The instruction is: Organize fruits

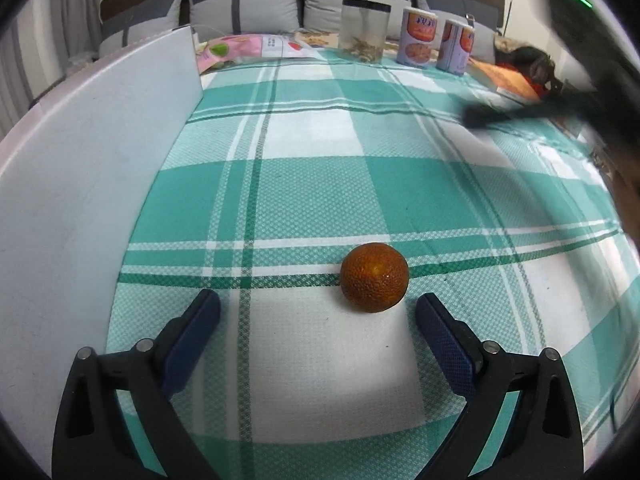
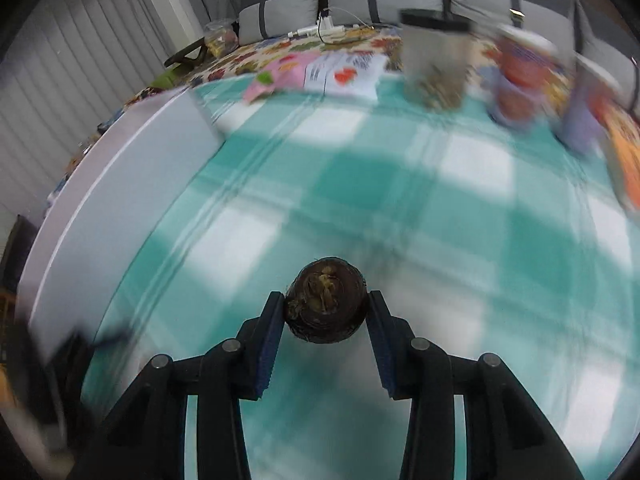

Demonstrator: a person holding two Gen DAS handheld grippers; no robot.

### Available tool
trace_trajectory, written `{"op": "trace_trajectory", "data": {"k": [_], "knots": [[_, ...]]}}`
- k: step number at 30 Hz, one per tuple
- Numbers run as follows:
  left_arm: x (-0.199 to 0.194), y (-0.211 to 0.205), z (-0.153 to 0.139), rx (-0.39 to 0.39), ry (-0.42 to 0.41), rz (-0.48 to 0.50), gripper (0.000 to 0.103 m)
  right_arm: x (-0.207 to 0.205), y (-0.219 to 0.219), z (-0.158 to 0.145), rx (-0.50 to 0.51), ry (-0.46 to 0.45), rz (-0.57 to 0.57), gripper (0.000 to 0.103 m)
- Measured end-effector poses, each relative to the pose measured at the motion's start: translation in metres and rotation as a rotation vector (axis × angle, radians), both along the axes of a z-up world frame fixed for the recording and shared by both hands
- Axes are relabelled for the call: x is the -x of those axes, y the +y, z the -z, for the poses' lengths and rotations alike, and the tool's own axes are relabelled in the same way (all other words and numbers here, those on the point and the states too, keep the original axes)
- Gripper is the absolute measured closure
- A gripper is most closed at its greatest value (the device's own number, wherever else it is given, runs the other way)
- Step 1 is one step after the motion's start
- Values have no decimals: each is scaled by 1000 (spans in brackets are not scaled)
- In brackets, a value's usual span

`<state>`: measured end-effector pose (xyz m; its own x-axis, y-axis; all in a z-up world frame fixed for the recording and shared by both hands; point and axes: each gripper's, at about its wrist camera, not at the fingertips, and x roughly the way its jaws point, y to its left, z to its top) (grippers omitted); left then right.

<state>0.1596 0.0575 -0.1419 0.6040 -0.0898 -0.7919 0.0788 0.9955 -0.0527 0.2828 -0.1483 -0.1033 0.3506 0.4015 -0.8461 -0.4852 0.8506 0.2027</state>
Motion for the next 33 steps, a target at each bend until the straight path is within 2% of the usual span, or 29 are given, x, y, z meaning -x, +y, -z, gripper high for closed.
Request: {"op": "trace_trajectory", "data": {"k": [3, 7, 8, 9, 10, 11, 14, 19, 22, 24, 25, 26, 28, 31, 33], "knots": [[-4, -1, -3, 27, 4, 11, 6, 74, -33, 1, 24, -16, 33, 61], [-10, -18, -6, -19, 1, 45, 9, 134, -63, 19, 50, -32, 116, 61], [-10, -20, -6, -33, 1, 54, 31, 142, -68, 25, 52, -25, 136, 60], [-10, -23, -6, -41, 2, 68, 40, 148, -74, 29, 39, -17, 159, 59], [-9, -25, -9, -44, -20, 84, 59, 152, -80, 28, 6, -22, 179, 51], [-10, -27, -10, -48, -20, 100, 74, 157, -88, 26, -30, -18, 210, 41], [-9, -30, -15, -42, -24, 123, 75, 161, -104, 22, -71, -10, 269, 38], [2, -26, -21, 16, 12, 102, 75, 152, -86, 11, 6, -41, 208, 38], [8, -19, -21, 66, 50, 69, 75, 139, -61, 19, 98, -37, 153, 38], [15, -13, -24, 109, 77, 47, 75, 138, -51, 29, 159, -23, 118, 58], [19, -8, -28, 145, 90, 35, 75, 140, -46, 29, 211, -49, 110, 61], [26, -3, -34, 187, 101, 27, 75, 142, -45, 27, 220, -51, 103, 61], [45, 11, -58, 263, 96, 26, 75, 146, -46, 18, 156, -12, 113, 61], [72, 37, -101, 323, 55, 34, 75, 152, -29, -10, 50, 12, 82, 61], [90, 71, -138, 361, 19, 9, 75, 154, -6, -33, -47, 41, 41, 61]]}}
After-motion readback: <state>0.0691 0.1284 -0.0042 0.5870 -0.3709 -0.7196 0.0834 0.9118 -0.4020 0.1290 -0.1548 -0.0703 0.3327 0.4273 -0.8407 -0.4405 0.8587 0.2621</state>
